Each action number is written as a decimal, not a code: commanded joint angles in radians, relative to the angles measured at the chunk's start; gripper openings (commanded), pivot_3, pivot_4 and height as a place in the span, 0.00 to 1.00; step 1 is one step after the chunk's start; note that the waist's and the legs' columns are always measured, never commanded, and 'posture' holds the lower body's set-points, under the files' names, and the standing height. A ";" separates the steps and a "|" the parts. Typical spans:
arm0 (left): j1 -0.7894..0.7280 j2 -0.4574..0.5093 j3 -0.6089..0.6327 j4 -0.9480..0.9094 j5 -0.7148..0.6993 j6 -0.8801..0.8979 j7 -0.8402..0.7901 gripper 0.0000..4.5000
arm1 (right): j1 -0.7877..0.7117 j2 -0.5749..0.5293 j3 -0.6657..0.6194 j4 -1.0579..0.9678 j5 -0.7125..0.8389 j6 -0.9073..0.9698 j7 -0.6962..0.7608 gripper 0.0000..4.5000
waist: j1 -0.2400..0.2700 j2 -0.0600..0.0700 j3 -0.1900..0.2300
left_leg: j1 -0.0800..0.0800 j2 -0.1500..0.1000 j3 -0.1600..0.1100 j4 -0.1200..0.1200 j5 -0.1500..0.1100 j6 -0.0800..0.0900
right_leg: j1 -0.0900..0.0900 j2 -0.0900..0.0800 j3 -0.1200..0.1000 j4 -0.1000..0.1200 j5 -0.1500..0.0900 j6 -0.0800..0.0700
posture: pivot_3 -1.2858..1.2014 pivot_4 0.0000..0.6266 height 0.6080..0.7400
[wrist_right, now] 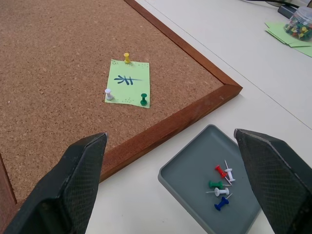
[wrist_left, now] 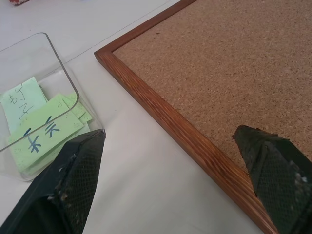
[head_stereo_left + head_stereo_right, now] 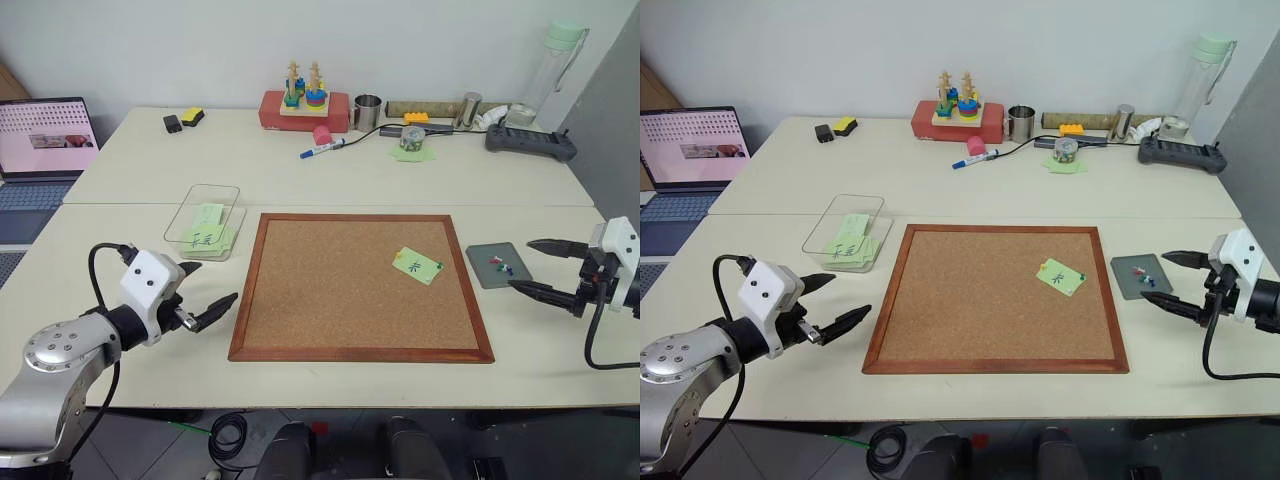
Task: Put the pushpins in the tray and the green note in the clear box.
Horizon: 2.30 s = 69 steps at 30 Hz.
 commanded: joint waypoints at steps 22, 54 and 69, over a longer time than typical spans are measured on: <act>-0.071 0.075 0.001 0.053 -0.012 -0.005 -0.122 1.00 | 0.085 0.005 -0.057 -0.122 0.026 0.007 -0.045 0.97 | 0.002 0.000 0.000 | 0.000 0.000 0.000 0.000 0.000 0.000 | 0.000 0.000 0.000 0.000 0.000 0.000 | 0.52 0.24 1.00; -0.376 -0.070 -0.372 0.040 -0.008 -0.029 -0.217 0.52 | 0.202 0.040 -0.115 -0.301 0.064 0.120 -0.157 1.00 | 0.014 0.000 0.000 | 0.000 -0.001 0.002 0.001 0.000 0.000 | 0.001 0.000 0.000 0.000 0.001 0.001 | 0.52 0.24 1.00; -0.522 -0.375 -0.555 0.536 0.197 -0.338 -0.170 0.00 | -0.187 0.161 0.274 -0.267 -0.064 0.269 -0.251 1.00 | 0.014 0.000 0.000 | -0.002 -0.002 0.000 0.006 0.000 0.000 | 0.001 0.001 0.000 0.001 0.002 0.003 | 0.52 0.24 1.00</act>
